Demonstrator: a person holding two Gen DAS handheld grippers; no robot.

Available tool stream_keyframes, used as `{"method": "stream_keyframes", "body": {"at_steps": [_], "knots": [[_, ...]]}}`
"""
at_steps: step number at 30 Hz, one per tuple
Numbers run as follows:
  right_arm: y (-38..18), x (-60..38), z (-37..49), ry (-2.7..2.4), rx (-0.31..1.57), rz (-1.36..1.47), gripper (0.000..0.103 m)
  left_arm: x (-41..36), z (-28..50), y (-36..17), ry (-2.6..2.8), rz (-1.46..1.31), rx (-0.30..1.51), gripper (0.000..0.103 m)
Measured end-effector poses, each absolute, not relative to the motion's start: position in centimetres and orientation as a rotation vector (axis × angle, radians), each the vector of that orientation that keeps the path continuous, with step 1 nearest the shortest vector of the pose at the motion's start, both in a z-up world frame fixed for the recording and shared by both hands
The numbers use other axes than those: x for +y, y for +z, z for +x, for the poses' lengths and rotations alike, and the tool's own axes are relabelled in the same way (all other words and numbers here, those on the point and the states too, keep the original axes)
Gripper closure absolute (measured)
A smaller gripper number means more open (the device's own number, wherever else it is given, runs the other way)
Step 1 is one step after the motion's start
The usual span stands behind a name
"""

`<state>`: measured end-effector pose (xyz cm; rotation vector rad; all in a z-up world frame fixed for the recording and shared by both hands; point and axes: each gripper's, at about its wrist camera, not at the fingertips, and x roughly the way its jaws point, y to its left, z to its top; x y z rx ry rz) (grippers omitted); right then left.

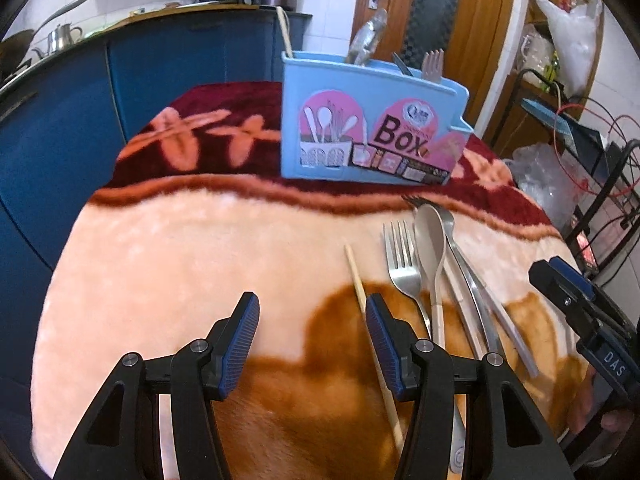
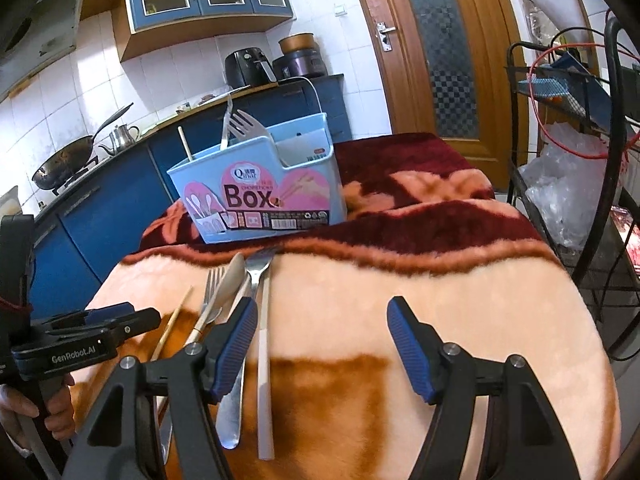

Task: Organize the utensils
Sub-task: 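Pull both open tools back from the caddy over the loose utensils, then grasp a wooden chopstick with the left tool while the right tool grasps a white spoon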

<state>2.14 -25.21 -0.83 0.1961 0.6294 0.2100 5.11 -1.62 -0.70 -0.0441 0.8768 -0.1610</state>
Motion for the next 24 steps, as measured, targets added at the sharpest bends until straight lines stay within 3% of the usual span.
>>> {"method": "stream_keyframes", "body": {"at_steps": [10,12,14,17,24], "knots": [[-1.3,-25.8,2.1,0.22,0.642,0.221,0.033,-3.3,3.7,-1.5,-0.213,0.024,0.928,0.046],[-1.3,-25.9,2.1,0.226,0.642,0.228,0.033,-3.6,3.4,-1.4,-0.241,0.038,0.926,0.056],[-1.4,-25.9,2.1,0.231,0.64,0.233,0.033,-4.0,3.2,-1.5,-0.265,0.043,0.937,0.075],[-1.4,-26.0,2.0,0.24,0.636,0.241,0.033,-4.2,3.0,-1.5,-0.29,0.039,0.949,0.088],[-1.5,-26.2,1.9,0.249,0.632,0.257,0.033,-4.1,3.5,-1.7,-0.291,0.003,0.953,0.089]]}}
